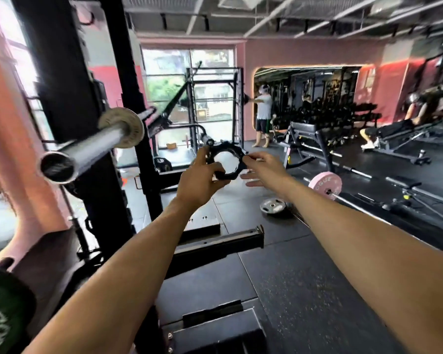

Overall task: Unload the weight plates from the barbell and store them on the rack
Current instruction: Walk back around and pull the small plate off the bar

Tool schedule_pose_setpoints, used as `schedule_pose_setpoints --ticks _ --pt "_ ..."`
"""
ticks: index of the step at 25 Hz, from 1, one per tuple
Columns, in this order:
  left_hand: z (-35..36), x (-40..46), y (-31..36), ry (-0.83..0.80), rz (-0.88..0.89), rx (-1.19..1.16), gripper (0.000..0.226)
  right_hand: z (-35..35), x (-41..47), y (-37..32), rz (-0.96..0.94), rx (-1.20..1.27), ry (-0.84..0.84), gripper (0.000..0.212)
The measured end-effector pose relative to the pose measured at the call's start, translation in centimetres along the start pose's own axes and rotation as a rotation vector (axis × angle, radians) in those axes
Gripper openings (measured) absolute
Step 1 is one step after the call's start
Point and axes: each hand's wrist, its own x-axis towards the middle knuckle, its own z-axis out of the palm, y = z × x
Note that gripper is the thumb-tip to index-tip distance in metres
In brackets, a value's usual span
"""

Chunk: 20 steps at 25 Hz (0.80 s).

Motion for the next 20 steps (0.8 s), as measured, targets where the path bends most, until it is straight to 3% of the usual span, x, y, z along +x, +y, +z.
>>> schedule_pose_setpoints --ticks 6,15,20 --pt "-11.9 -3.3 2.5 0.111 -0.015 -0.145 0.101 4.5 -6.6 -8.9 -0.205 -0.058 0.030 0.011" --pt "-25.0 -13.0 0.7 0.108 -0.043 -0.116 0.092 13.8 -16.3 -13.9 -0.288 -0.043 -0.020 0.003" --pt "-27.7 -16.3 -1.8 0.115 -0.132 -0.042 0.098 18.2 -18.0 -14.6 -0.280 -0.093 -0.074 0.019"
